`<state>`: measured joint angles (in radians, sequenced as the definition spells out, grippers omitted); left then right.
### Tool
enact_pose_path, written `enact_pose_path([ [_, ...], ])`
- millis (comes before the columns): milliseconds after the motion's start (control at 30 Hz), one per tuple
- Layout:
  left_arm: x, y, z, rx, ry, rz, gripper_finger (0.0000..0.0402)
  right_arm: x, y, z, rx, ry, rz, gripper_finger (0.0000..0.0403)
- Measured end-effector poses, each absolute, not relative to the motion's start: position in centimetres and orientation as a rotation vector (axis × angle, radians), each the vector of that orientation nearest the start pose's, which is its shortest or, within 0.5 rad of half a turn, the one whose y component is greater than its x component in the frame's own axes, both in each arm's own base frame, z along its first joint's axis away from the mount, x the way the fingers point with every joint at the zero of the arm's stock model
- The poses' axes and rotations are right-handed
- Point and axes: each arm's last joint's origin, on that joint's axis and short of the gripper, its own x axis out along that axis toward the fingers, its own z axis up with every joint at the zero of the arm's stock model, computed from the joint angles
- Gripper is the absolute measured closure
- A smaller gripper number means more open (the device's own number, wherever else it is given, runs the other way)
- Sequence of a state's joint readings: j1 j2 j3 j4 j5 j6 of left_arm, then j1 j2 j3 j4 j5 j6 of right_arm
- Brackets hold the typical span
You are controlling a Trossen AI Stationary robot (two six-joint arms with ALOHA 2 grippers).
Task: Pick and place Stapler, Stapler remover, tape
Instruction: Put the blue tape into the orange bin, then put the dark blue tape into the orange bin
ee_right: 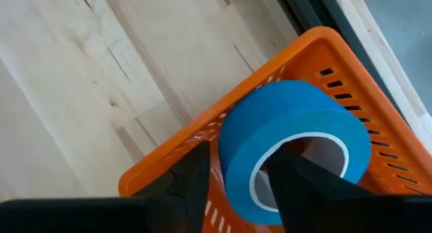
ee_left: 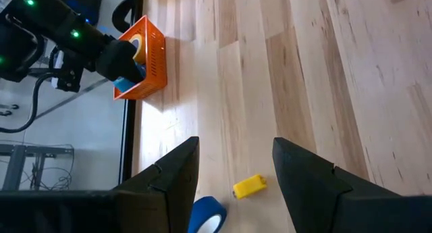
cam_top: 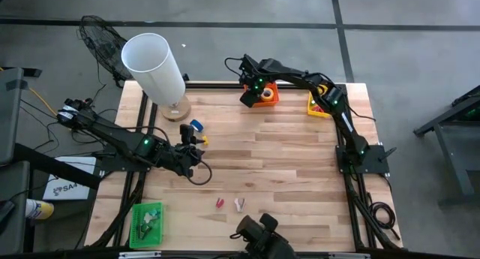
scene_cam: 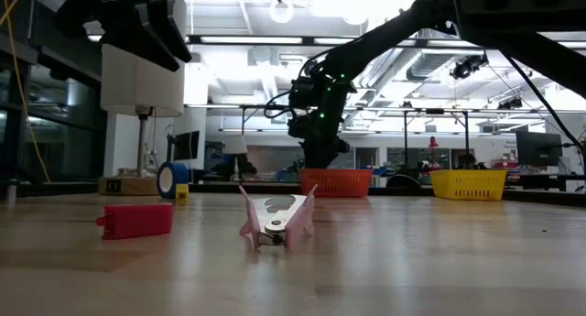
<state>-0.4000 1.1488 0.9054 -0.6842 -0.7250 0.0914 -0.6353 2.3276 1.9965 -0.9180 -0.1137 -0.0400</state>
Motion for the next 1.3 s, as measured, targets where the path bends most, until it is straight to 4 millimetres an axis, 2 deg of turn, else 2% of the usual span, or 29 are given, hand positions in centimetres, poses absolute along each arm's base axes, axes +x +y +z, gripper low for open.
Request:
enact_pose_path([
  [200,20.8,-6.7,27.2,0.587,0.811,0.265,0.0218,38.9,-28.4,18.7,0.421,1.174,-0.432,0.0242],
  [400,20.6,-6.6,27.0,0.581,0.83,0.271,0.0218,38.0,-28.1,22.1,0.379,1.124,-0.475,0.0222],
  [567,20.5,-6.6,26.9,0.568,0.842,0.267,0.0218,37.3,-27.1,24.9,0.367,1.103,-0.467,0.0213],
  [800,19.7,-6.3,26.4,0.612,0.93,0.266,0.0218,36.9,-23.7,26.8,0.34,1.196,-0.394,0.0212],
  [933,19.4,-6.1,25.7,0.632,0.962,0.27,0.0218,37.2,-21.5,27.9,0.267,1.237,-0.382,0.0212],
  [1067,18.8,-5.7,23.6,0.69,0.995,0.339,0.0218,37.4,-19.0,29.8,0.208,1.208,-0.368,0.0212],
  [1300,17.2,-4.8,18.7,0.846,1.056,0.379,0.0218,37.4,-14.0,33.7,0.075,1.12,-0.357,0.0213],
])
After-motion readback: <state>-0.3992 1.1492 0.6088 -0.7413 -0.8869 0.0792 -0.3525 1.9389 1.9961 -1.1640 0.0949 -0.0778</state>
